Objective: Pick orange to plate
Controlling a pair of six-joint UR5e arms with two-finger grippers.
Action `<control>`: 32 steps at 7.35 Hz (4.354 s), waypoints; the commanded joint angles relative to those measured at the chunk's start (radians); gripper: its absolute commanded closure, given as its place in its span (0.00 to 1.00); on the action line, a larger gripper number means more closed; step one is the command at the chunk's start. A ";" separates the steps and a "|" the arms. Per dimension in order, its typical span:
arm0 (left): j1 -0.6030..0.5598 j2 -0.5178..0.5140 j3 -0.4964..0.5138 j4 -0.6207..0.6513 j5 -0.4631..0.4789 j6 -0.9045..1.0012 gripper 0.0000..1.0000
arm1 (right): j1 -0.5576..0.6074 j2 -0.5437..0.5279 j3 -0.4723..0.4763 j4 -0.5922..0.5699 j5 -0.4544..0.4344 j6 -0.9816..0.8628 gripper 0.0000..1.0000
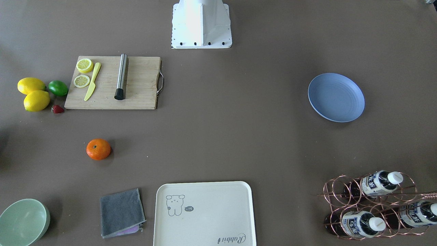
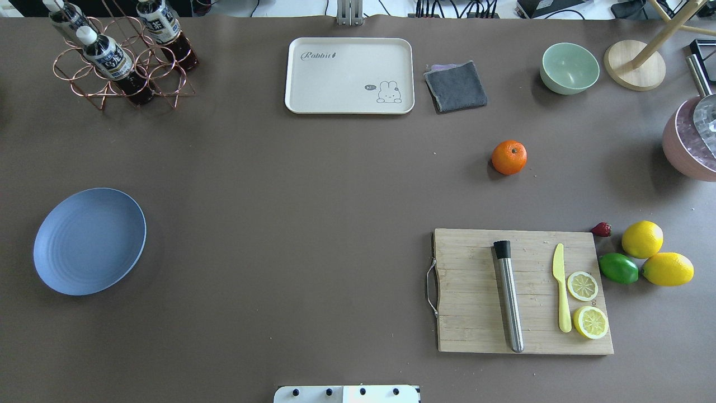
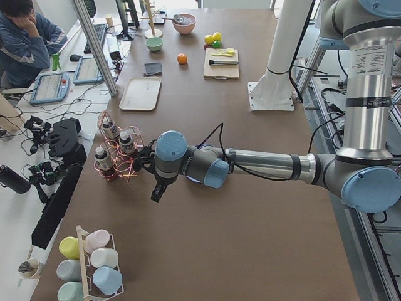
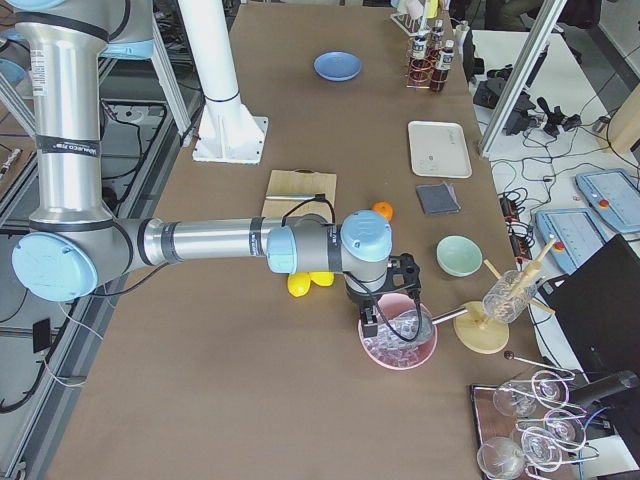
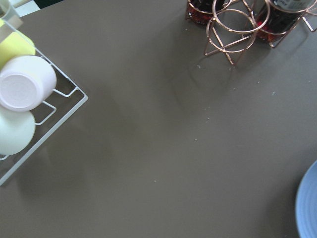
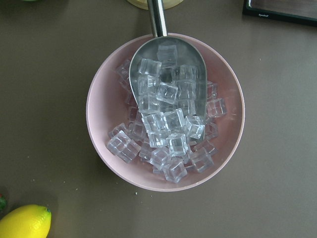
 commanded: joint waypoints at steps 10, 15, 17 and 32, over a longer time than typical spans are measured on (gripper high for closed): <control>0.560 0.083 0.261 -0.901 0.229 -0.858 0.34 | -0.364 0.003 0.055 0.298 -0.127 0.594 0.01; 0.560 0.124 0.261 -0.942 0.219 -0.847 0.60 | -0.364 0.003 0.054 0.298 -0.129 0.594 0.01; 0.560 0.123 0.262 -0.941 0.219 -0.847 0.72 | -0.364 0.003 0.054 0.298 -0.129 0.592 0.01; 0.971 -0.566 0.132 -0.326 0.579 -1.315 1.00 | -0.365 0.003 0.054 0.299 -0.127 0.592 0.00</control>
